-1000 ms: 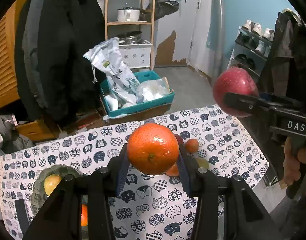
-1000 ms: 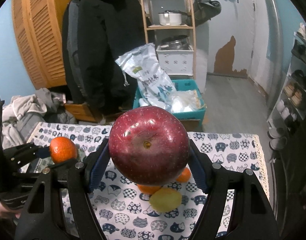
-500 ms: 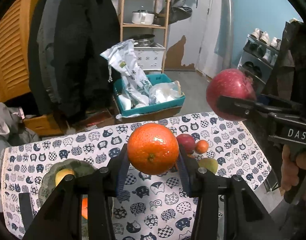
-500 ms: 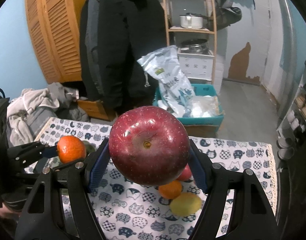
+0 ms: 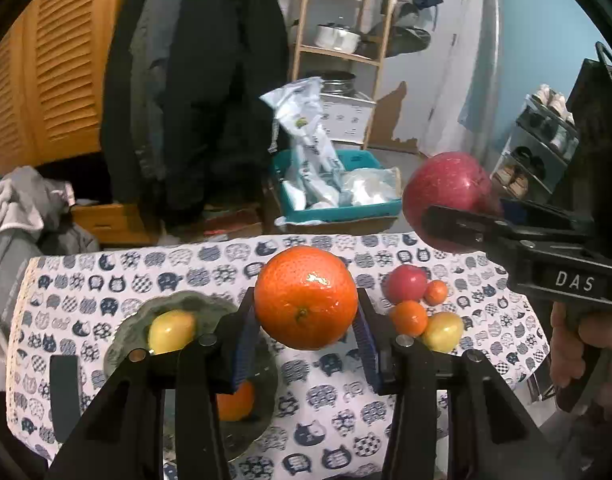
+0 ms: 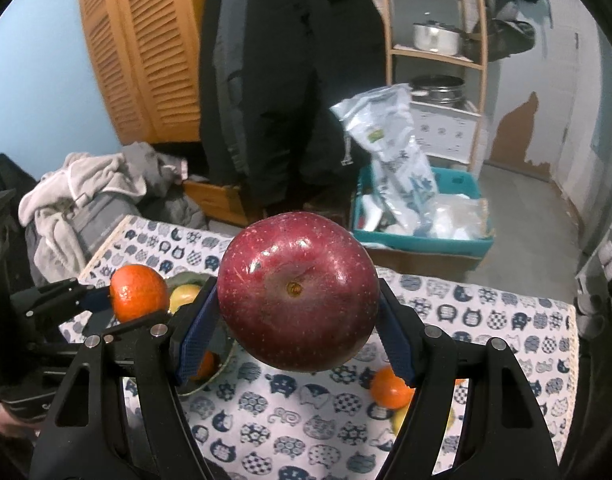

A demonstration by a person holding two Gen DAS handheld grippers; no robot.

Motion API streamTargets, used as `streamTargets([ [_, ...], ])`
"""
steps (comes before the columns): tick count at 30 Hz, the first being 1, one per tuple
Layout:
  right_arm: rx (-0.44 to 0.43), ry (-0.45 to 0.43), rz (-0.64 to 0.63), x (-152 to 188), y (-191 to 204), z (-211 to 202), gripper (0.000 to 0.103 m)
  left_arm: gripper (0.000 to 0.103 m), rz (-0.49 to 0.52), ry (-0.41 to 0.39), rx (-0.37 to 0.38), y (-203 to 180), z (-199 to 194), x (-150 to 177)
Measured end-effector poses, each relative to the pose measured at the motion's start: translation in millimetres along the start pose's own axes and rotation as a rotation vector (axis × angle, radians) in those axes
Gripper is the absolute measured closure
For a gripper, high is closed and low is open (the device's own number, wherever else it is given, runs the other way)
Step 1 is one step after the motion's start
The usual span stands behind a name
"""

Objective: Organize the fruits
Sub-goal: 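Carry the orange with the left tool while the right tool carries the apple toward the bowl, then release the orange into the bowl with the left tool while the right tool drops the apple in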

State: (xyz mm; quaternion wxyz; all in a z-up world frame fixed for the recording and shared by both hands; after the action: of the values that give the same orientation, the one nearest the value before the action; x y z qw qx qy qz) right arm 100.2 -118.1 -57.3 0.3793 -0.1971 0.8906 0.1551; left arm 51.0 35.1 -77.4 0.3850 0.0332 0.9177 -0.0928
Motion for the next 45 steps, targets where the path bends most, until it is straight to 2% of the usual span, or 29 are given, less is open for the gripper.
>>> streamTargets([
  [14, -0.083, 0.057, -0.069, -4, 72, 46, 0.029, 0.057, -0.107, 0.007, -0.074, 73, -10, 22],
  [24, -0.121, 0.100, -0.098, 1, 105, 76, 0.029, 0.057, -0.182, 0.065, -0.115, 116, 1, 47],
  [33, -0.143, 0.163, -0.094, 15, 117, 108, 0.029, 0.057, -0.228, 0.135, -0.152, 141, 25, 70],
  [45, -0.148, 0.244, -0.089, 41, 120, 148, 0.029, 0.057, -0.304, 0.228, -0.162, 161, 55, 95],
])
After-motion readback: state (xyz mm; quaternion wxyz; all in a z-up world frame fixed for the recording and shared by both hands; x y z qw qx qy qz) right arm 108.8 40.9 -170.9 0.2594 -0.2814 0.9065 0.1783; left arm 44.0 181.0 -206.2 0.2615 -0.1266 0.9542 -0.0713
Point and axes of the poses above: each gripper's, at about its wrist camera, not at the fingertips, and z roughly the way its jaws point, y to its left, x to its underside, the point moved 5 cm from there along z, roughly the way its jaws point
